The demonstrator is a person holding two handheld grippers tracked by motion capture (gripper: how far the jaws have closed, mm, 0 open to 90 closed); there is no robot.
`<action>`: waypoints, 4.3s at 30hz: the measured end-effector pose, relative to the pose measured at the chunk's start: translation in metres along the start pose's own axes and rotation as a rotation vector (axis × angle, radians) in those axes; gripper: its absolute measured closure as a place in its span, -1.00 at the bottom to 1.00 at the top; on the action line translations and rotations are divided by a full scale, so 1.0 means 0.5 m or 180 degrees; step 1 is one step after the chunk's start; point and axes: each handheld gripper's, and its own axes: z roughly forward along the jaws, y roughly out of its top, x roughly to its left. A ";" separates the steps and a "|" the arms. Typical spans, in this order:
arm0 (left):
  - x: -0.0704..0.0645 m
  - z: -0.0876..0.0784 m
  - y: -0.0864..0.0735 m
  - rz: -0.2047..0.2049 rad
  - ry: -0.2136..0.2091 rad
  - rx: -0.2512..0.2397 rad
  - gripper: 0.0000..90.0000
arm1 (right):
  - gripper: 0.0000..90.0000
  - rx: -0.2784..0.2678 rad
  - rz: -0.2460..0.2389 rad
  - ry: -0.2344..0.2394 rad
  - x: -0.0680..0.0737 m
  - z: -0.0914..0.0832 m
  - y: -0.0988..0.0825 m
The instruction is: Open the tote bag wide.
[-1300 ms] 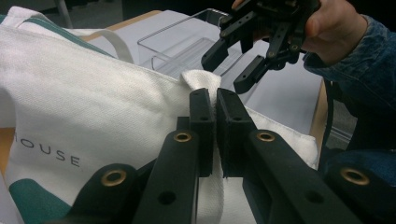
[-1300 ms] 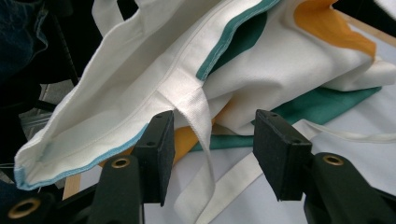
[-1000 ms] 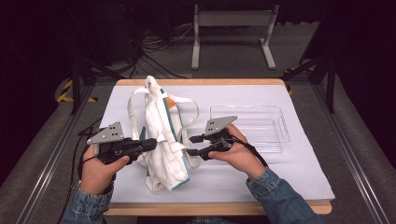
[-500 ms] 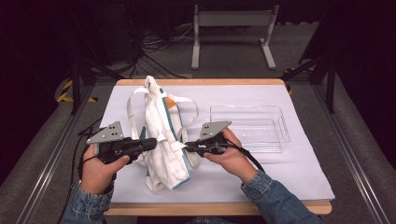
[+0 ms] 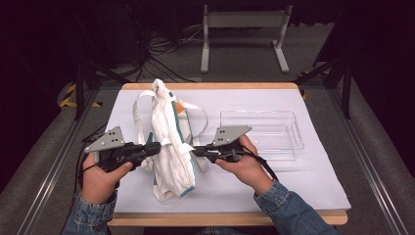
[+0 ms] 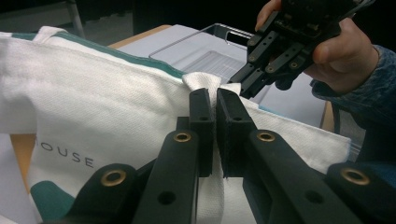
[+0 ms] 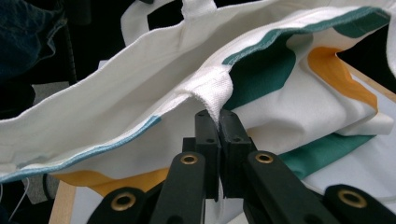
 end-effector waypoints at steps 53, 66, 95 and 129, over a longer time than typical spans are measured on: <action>0.039 -0.132 -0.016 -0.0079 0.0577 0.0036 0.91 | 0.95 -0.0128 0.0123 -0.0380 -0.003 -0.110 0.029; 0.051 -0.144 -0.036 -0.0087 0.0510 0.0181 0.91 | 0.95 -0.0045 0.0146 -0.0458 0.002 -0.142 0.016; 0.108 -0.115 -0.095 -0.0370 0.0368 0.0663 0.91 | 0.95 0.0356 0.0418 -0.0476 -0.013 -0.130 -0.085; 0.163 -0.069 -0.172 -0.0828 0.0384 0.1213 0.92 | 0.95 0.0840 0.0604 -0.0329 -0.033 -0.058 -0.172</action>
